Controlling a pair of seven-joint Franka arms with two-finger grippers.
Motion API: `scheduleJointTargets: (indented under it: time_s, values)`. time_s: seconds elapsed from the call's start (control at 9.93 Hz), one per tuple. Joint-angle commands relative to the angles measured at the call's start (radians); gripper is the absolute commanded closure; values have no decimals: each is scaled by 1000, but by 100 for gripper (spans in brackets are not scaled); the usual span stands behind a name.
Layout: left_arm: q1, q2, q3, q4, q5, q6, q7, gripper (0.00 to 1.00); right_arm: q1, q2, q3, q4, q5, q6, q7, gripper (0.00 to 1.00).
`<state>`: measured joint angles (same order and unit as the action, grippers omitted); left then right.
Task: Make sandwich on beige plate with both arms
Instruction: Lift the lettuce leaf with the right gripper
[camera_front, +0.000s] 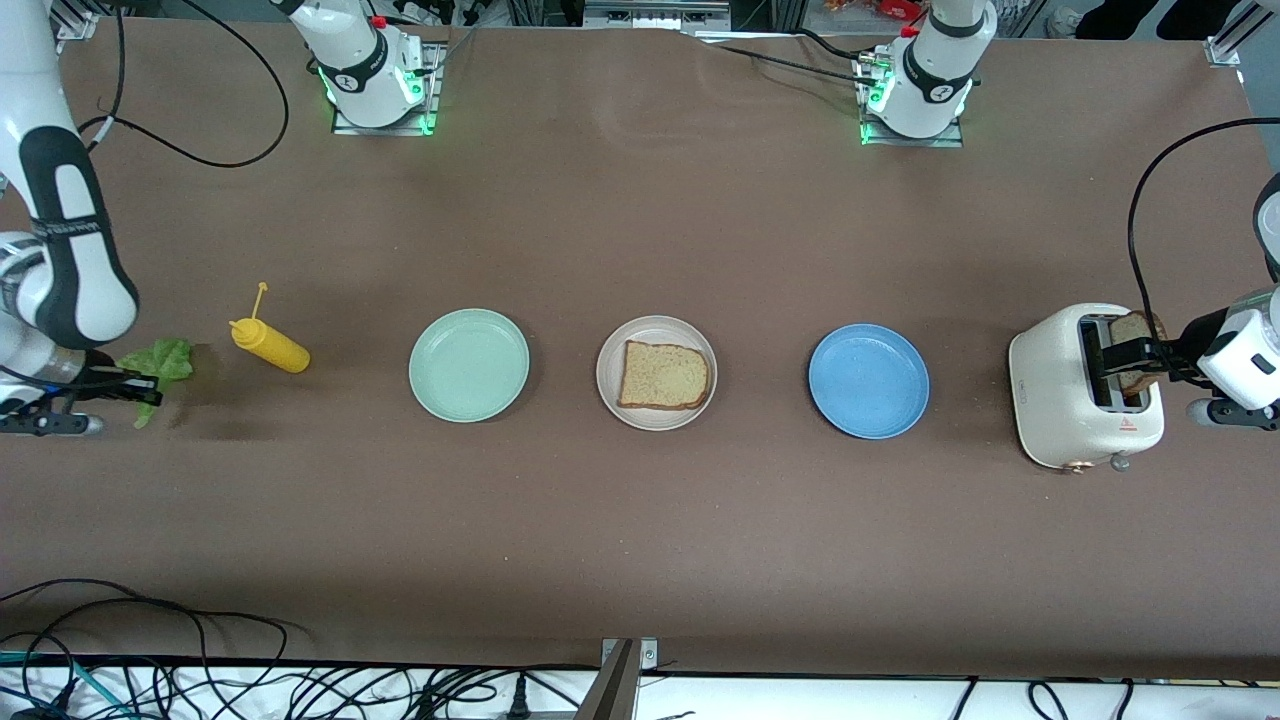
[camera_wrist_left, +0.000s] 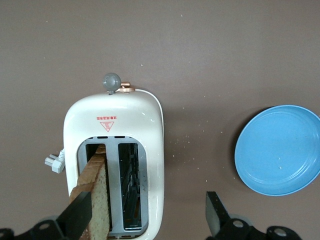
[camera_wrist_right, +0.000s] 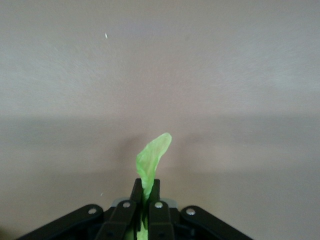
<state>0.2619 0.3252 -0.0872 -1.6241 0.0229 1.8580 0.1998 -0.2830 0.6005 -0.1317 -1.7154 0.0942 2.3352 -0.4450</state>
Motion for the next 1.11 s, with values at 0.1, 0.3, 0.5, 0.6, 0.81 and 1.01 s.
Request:
scheduleJointTargets:
  time_s: [0.1,0.3,0.5,0.6,0.81,1.01]
  values:
    - [2,5,-6,16,31,-20,7,0,-5,-128,-3,101,-13,-230,8,100]
    - [2,5,-6,16,31,-20,7,0,-5,-154,0,234,1,-370,11,100]
    - [2,5,-6,15,31,-20,7,0,7,-180,14,328,13,-448,49,100]
    - [2,5,-6,16,31,-20,7,0,17,-203,49,345,13,-458,93,100]
    - [2,5,-6,15,31,-20,7,0,19,-249,154,346,-1,-476,205,100]
    - [0,5,-6,15,31,-20,7,0,27,-249,233,346,1,-487,242,100]
